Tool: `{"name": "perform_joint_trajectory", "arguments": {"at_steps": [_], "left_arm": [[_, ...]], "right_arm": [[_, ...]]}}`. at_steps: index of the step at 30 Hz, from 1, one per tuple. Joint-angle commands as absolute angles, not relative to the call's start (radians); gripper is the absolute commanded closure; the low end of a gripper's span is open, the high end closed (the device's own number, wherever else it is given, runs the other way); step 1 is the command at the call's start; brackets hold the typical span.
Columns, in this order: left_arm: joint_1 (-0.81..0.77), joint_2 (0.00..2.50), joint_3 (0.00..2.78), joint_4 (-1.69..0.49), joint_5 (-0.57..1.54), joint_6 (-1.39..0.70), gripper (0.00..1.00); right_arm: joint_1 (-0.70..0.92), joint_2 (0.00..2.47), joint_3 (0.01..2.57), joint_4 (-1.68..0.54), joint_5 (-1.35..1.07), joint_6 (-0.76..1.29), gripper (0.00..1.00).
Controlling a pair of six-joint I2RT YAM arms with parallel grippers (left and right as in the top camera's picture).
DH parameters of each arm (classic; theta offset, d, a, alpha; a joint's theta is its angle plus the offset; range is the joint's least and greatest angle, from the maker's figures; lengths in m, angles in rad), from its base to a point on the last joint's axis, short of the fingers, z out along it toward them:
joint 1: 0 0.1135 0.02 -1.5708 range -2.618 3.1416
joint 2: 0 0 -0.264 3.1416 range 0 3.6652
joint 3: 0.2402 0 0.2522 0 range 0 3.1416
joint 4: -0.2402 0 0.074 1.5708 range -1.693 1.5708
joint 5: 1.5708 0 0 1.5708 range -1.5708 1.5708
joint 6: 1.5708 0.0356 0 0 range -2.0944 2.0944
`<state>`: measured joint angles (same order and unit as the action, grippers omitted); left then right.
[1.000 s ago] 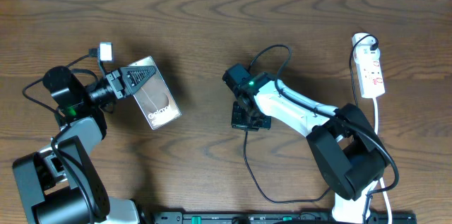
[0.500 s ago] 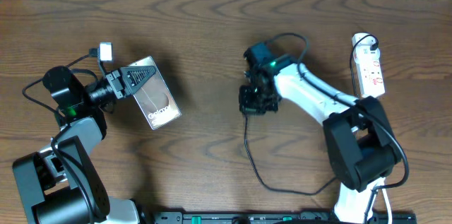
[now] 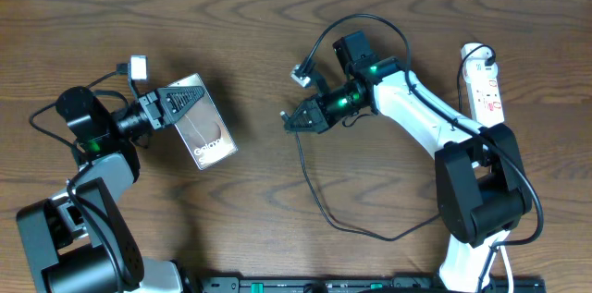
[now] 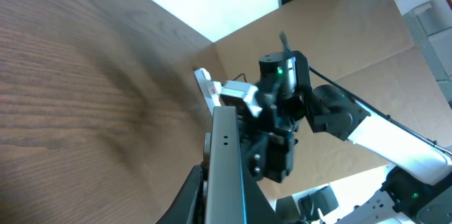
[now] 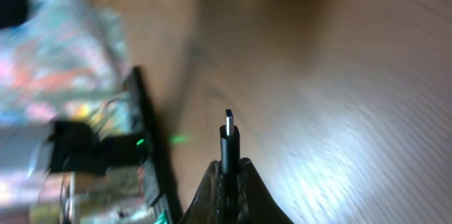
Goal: Plug charger to phone and switch on socket
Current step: 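Lift the cable plug with the right gripper toward the held phone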
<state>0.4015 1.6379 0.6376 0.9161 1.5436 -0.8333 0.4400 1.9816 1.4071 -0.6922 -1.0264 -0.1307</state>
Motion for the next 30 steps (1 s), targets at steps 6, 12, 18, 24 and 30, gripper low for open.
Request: {"name": "perform_joint_trajectory", "arguments": {"at_steps": [6, 12, 18, 24, 30], "left_arm": [[0.405, 1.620, 0.656, 0.920, 1.571, -0.831, 0.93], [0.405, 1.620, 0.656, 0.920, 1.571, -0.831, 0.93], [0.405, 1.620, 0.656, 0.921, 1.571, -0.831, 0.93], [0.405, 1.620, 0.656, 0.920, 1.571, -0.831, 0.92], [0.405, 1.620, 0.656, 0.921, 1.571, -0.831, 0.92]], "right_arm": [[0.469, 1.982, 1.425, -0.691, -1.320, -0.485, 0.99], [0.514, 1.982, 1.425, -0.689, -1.366, -0.538, 0.99], [0.572, 1.982, 1.425, -0.651, -1.442, -0.540, 0.99], [0.600, 1.982, 1.424, -0.635, -1.451, -0.532, 0.99], [0.601, 1.982, 1.415, -0.635, -1.450, -0.517, 0.99]]}}
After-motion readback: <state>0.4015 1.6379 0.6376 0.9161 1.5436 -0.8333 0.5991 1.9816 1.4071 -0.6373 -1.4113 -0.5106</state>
